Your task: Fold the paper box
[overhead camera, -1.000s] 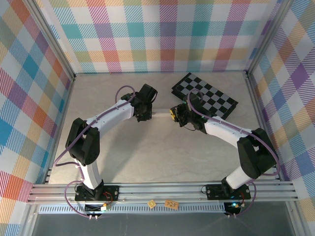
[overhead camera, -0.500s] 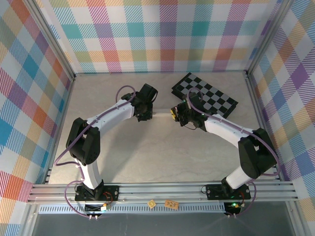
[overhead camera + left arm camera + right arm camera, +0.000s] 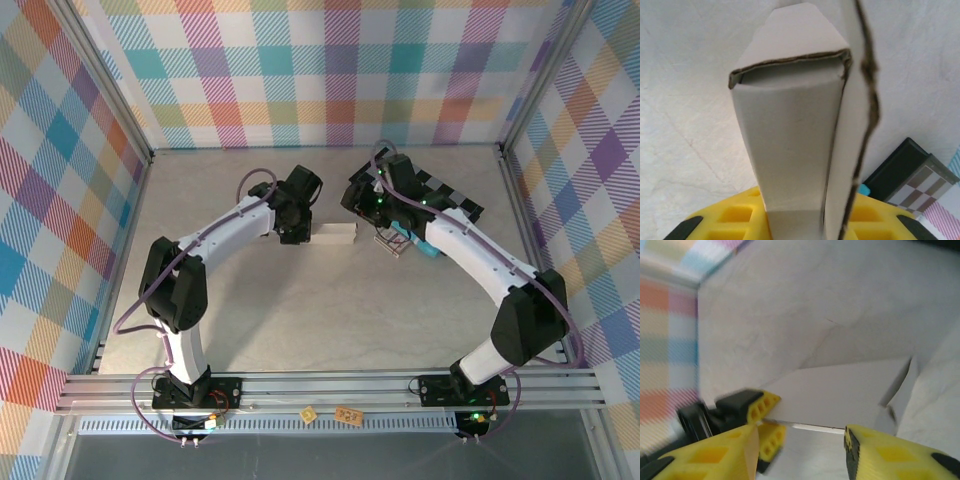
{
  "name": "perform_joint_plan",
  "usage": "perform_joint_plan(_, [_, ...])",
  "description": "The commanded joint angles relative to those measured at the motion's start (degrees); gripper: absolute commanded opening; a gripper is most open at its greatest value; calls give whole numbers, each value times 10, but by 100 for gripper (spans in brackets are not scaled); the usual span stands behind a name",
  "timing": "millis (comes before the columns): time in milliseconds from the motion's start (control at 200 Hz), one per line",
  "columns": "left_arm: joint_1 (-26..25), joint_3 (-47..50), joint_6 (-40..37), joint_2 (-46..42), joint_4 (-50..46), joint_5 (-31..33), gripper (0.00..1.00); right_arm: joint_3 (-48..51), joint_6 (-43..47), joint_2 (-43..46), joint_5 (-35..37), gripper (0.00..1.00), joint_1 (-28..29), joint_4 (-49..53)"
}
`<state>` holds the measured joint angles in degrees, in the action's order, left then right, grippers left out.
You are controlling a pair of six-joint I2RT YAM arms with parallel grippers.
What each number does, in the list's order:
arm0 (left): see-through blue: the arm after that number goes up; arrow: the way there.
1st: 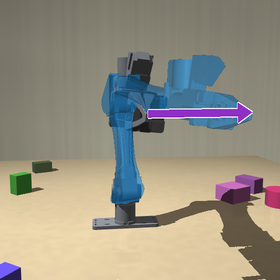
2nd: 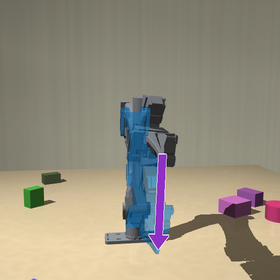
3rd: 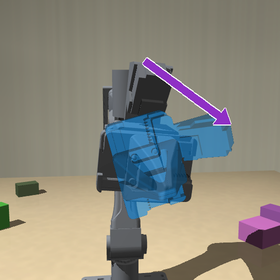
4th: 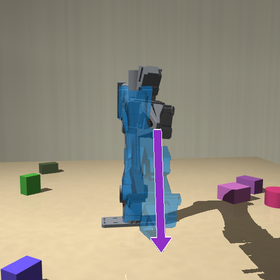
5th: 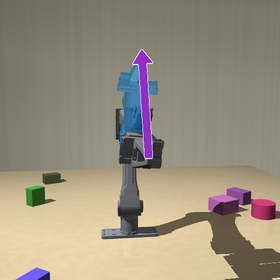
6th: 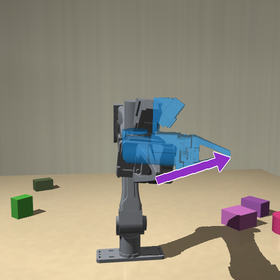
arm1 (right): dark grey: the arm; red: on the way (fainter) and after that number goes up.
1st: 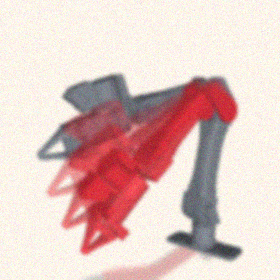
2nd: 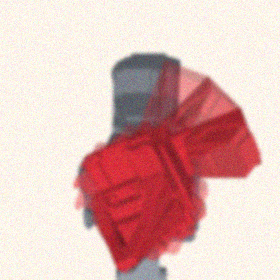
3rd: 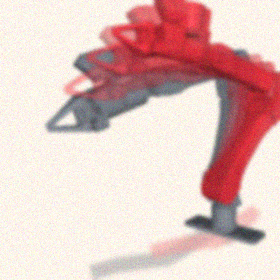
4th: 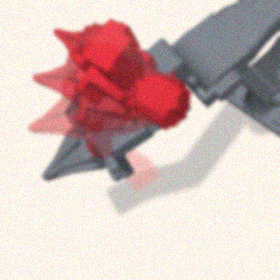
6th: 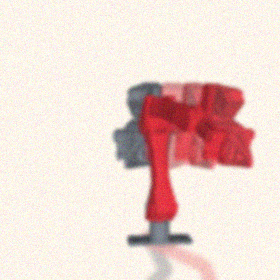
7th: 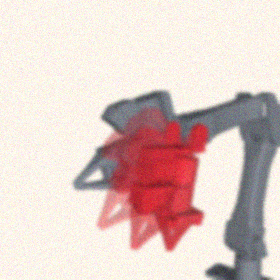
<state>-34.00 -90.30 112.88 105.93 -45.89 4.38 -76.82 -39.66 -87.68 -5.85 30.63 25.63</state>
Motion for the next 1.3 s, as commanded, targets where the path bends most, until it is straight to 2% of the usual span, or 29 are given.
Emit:
perform_joint_plan(0, [10, -32, 127, 3, -106, -18, 27, -9, 358, 16, -45, 52, -2, 92])
perform_joint_plan(65, [13, -49, 99, 2, -144, -19, 27, -10, 484, 19, -80, 52, -3, 114])
perform_joint_plan(150, [15, -52, 69, -3, -177, -28, 26, -27, 583, 12, -121, 54, -3, 160])
perform_joint_plan(250, [15, -20, 49, -26, -185, -38, 24, -84, 642, -21, -157, 55, -4, 238])
perform_joint_plan(335, [20, 13, 31, -53, -188, -41, 22, -128, 678, -45, -223, 57, -4, 299])
perform_joint_plan(410, [31, 39, 2, -73, -196, -45, 21, -117, 713, -40, -299, 65, -1, 307])
perform_joint_plan(605, [57, 65, -69, -105, -227, -49, 20, -126, 744, -66, -272, 69, 5, 342])
perform_joint_plan(755, [58, 88, -83, -110, -202, -57, 20, -197, 705, -119, -360, 70, 16, 361])
perform_joint_plan(850, [64, 88, -111, -101, -186, -57, 20, -203, 729, -140, -341, 71, 47, 384])
perform_joint_plan(1030, [75, 60, -181, -78, -187, -56, 20, -204, 743, -173, -310, 73, 52, 385])
perform_joint_plan(1225, [77, 63, -197, -66, -182, -68, 19, -239, 716, -237, -385, 74, 53, 384])
perform_joint_plan(1295, [77, 68, -197, -66, -175, -69, 19, -240, 708, -257, -391, 73, 58, 383])
